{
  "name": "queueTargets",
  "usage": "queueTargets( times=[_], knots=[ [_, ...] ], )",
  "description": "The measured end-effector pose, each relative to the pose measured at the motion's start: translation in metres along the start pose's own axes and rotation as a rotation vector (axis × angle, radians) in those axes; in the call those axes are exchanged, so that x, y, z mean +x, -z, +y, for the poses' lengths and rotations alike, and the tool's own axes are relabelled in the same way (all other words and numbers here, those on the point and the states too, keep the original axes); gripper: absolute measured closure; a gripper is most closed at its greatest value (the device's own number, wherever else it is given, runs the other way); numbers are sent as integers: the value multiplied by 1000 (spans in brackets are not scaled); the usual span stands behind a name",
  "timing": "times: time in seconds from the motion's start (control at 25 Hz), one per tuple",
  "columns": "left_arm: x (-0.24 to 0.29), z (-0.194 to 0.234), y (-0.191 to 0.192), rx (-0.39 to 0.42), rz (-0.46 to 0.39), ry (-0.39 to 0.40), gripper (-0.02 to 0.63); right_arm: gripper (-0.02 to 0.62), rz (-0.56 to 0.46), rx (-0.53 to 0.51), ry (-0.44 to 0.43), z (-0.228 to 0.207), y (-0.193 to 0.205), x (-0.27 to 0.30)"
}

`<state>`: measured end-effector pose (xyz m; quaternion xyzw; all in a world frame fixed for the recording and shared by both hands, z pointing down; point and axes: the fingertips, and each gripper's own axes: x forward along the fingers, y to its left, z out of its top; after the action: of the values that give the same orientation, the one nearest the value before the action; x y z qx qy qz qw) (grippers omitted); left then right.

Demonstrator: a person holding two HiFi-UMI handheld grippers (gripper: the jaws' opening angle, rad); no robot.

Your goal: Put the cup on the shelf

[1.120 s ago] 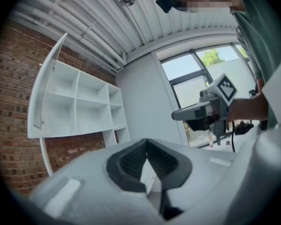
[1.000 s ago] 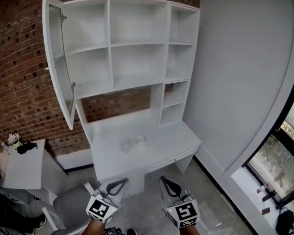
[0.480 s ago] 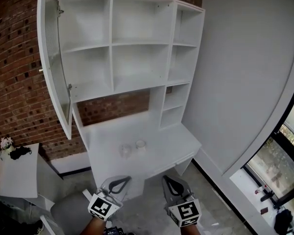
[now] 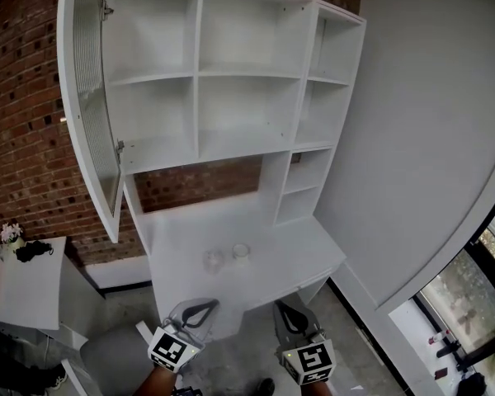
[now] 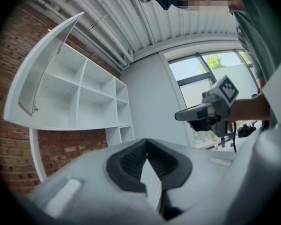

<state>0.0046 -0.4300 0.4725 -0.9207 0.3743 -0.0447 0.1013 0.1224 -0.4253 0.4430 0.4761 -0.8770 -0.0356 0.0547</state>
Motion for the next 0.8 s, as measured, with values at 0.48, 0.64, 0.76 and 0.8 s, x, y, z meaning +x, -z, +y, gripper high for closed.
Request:
queueTargets(
  times=[0.48,0.64,0.76,0.8],
  knots=[
    [78,13,5,1,57,-158,603,591,-21,-1,-184,-76,8,51],
    [98,16,11,-5,81,-213,603,591,-37,-1,-234,-99,16,66],
    [108,16,18,-5,105,-251,603,591,-42,6,-270,-110,22,72],
    [111,17,20,1,117,-262,603,591,-43,8,-280,-114,23,75]
  ],
)
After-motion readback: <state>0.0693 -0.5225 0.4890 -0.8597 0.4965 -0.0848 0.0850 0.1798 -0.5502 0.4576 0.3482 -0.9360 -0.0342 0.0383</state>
